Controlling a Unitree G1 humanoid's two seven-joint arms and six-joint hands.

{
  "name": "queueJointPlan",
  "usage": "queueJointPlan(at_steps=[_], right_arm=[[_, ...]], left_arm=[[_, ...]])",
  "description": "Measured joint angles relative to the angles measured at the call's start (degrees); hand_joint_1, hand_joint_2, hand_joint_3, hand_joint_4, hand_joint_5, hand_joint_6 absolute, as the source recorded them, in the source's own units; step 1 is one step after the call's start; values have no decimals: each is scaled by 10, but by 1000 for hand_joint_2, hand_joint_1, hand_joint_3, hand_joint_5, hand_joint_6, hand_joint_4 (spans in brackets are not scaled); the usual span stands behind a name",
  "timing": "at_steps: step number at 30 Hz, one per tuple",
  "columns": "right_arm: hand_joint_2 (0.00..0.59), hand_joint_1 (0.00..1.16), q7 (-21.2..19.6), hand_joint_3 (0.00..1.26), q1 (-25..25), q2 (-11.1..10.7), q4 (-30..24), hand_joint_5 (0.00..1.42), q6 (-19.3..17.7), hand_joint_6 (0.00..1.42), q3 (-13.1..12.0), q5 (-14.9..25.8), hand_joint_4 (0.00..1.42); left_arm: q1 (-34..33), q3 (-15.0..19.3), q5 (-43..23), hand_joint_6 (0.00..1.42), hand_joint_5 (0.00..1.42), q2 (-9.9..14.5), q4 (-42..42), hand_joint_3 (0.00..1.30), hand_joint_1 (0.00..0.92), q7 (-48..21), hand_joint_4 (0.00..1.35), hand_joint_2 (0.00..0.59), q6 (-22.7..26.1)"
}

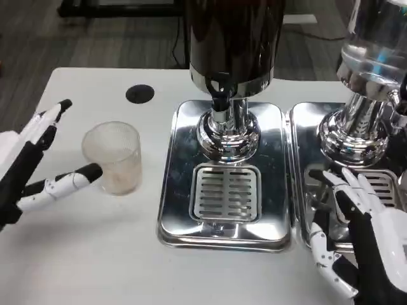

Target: Grasp the cup under the faucet to collect the drink, then remove the cup.

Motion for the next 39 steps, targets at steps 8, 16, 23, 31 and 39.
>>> queueJointPlan(at_steps=[8,16,23,31,39], right_arm=[[586,423,0,250,2,1,-3,71,0,190,1,0,106],[586,422,0,259,3,2,-4,73,0,219,4,0,110],[586,422,0,271,3,3,-5,73,0,234,6,0,118],[586,422,0,272,3,3,-5,73,0,251,7,0,119],[586,422,0,275,1,3,-5,73,0,257,11,0,119]], left_arm=[[-59,-44,3,109,0,-18,78,0,0,-9,0,34,12],[-113,-79,5,102,1,-29,144,0,0,-10,0,25,29],[-148,-99,6,102,2,-40,187,0,0,-9,0,23,41],[-173,-119,6,103,2,-44,217,0,1,-7,0,21,44],[-186,-135,7,105,2,-45,239,0,0,1,0,3,46]])
